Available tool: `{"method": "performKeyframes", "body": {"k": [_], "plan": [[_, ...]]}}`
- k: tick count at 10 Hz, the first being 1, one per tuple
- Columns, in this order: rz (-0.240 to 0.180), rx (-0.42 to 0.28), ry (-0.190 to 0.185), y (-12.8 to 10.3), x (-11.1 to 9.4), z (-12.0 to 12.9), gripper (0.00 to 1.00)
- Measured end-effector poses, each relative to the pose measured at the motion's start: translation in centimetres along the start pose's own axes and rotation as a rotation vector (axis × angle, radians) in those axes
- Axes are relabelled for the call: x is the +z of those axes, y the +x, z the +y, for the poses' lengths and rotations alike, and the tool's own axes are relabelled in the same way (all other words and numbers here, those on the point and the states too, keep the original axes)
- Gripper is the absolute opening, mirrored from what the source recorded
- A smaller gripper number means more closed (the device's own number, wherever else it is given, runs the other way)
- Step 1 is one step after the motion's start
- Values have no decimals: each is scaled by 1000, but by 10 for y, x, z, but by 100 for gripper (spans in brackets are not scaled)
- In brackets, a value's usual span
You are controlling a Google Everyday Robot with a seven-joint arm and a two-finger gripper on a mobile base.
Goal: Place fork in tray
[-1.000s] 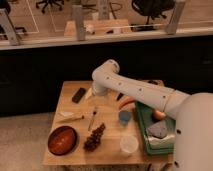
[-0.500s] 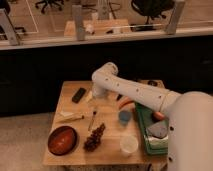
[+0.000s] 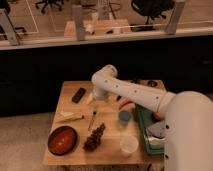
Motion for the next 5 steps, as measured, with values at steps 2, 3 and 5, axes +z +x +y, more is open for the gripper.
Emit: {"method": "performKeyframes", "body": {"k": [2,3,5], "plan": [[-11,-3,2,0,6,0,80],[-14,-6,3,0,9,-2,80],[-20,-11,2,-1,17,-1,80]]}}
